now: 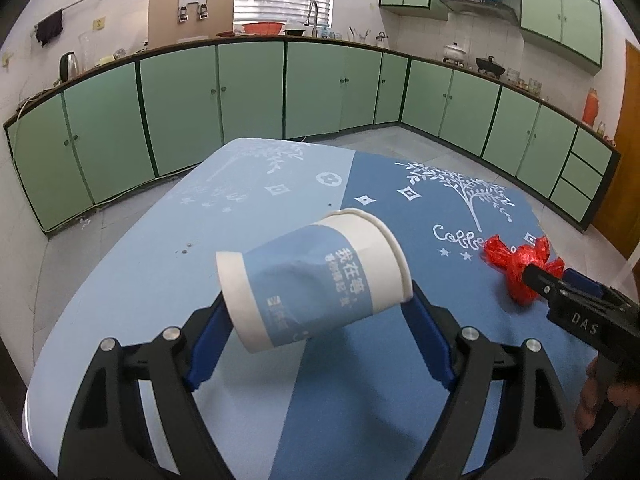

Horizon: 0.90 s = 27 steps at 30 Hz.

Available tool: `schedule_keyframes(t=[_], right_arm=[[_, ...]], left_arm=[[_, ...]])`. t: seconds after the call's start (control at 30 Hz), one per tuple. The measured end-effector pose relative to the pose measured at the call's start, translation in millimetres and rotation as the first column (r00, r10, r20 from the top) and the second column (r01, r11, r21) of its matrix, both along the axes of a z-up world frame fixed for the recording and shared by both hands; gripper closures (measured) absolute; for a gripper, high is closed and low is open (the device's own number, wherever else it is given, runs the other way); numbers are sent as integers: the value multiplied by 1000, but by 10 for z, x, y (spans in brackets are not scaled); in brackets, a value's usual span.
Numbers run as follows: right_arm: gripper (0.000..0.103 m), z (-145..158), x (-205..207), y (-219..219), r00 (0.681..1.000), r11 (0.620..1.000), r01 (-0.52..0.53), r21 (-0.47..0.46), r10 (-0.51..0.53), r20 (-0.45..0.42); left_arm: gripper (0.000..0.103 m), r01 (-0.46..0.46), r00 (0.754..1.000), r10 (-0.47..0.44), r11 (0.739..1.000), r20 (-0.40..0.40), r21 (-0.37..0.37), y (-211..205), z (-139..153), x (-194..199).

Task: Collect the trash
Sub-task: 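Grasp the paper cup with the left tool while the right tool grasps the red plastic bag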

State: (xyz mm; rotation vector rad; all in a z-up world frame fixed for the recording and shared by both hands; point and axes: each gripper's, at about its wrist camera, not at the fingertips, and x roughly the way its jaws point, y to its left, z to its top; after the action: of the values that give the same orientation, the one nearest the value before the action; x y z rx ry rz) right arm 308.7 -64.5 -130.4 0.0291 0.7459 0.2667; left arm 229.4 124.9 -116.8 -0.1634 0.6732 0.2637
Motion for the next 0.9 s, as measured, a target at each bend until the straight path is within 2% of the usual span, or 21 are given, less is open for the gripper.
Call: schedule_keyframes(t=[0.07, 0.17, 0.23, 0.53, 0.73, 0.77, 0.9], right_arm=[[30, -8, -5, 7, 1000, 1000, -9, -1, 9, -5], [43, -20, -6, 34, 1000, 1000, -29, -7, 29, -11], [62, -36, 1, 63, 999, 999, -48, -6, 47, -26], [82, 25, -110, 26, 997, 996, -76, 39, 77, -11], [88, 215, -367, -123, 996, 994, -83, 64, 81, 30], [94, 250, -419, -166, 996, 994, -82, 68, 80, 38], [95, 364, -640, -356, 995, 994, -81, 79, 76, 61]], left_arm=[[24, 4, 1000, -4, 1000, -3, 3, -9, -5, 57], [24, 11, 1000, -11, 1000, -8, 5, -38, -22, 106], [24, 14, 1000, -14, 1000, -13, 5, -47, -39, 127], [25, 27, 1000, -27, 1000, -14, 1, -109, -26, 150], [25, 57, 998, -57, 998, 11, 0, -235, 100, 60], [25, 67, 998, -67, 998, 15, -1, -275, 122, 38], [25, 114, 993, -114, 993, 26, -7, -467, 173, -54]])
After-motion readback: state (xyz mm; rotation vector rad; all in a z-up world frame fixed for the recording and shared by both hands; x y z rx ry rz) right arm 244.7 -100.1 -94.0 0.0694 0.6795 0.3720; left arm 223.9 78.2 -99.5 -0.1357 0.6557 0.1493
